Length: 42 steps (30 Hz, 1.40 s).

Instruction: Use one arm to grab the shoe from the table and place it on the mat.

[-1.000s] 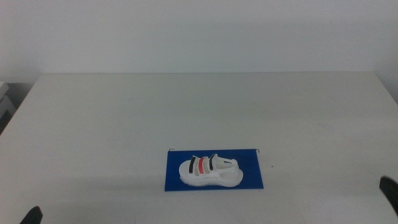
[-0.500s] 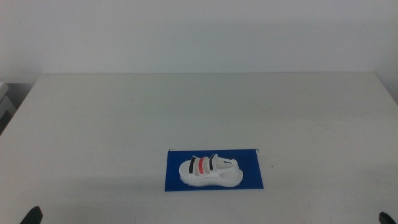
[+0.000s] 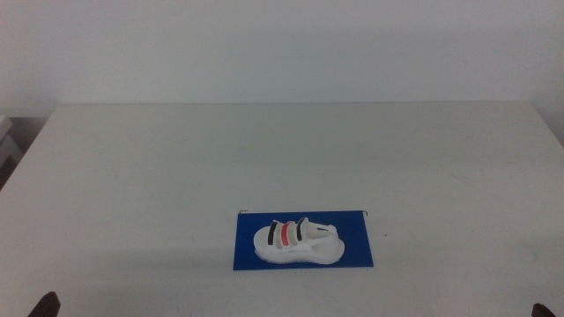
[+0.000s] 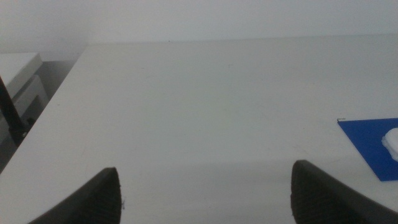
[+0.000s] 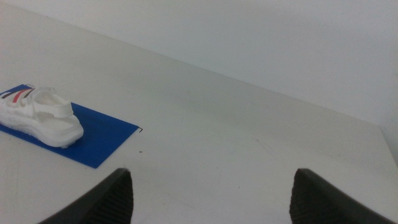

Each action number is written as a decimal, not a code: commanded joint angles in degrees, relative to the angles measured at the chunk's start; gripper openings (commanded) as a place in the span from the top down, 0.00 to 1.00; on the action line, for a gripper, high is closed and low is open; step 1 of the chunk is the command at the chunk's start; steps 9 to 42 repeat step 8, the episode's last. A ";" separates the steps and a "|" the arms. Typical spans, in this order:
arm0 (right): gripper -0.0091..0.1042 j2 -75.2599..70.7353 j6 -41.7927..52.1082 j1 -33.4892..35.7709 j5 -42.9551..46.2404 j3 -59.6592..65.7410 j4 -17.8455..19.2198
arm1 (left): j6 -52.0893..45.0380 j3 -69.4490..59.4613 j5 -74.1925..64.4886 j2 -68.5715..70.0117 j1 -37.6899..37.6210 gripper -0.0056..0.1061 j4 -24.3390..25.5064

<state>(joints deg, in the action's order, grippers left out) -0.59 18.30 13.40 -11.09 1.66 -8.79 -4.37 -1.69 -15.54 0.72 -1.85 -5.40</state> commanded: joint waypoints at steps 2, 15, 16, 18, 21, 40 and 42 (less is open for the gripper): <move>0.35 -1.47 0.25 -0.45 3.99 0.32 -0.17 | 0.27 -0.40 4.64 0.80 -0.27 0.11 -0.43; 0.35 -1.47 0.25 -0.45 3.78 0.32 -0.15 | 0.27 -0.40 4.64 0.80 -0.27 0.11 -0.43; 0.35 -1.47 0.25 -0.45 3.78 0.32 -0.15 | 0.27 -0.40 4.64 0.80 -0.27 0.11 -0.43; 0.35 -1.47 0.25 -0.45 3.78 0.32 -0.15 | 0.27 -0.40 4.64 0.80 -0.27 0.11 -0.43; 0.35 -1.47 0.25 -0.45 3.78 0.32 -0.15 | 0.27 -0.40 4.64 0.80 -0.27 0.11 -0.43; 0.35 -1.47 0.25 -0.45 3.78 0.32 -0.15 | 0.27 -0.40 4.64 0.80 -0.27 0.11 -0.43; 0.35 -1.47 0.25 -0.45 3.78 0.32 -0.15 | 0.27 -0.40 4.64 0.80 -0.27 0.11 -0.43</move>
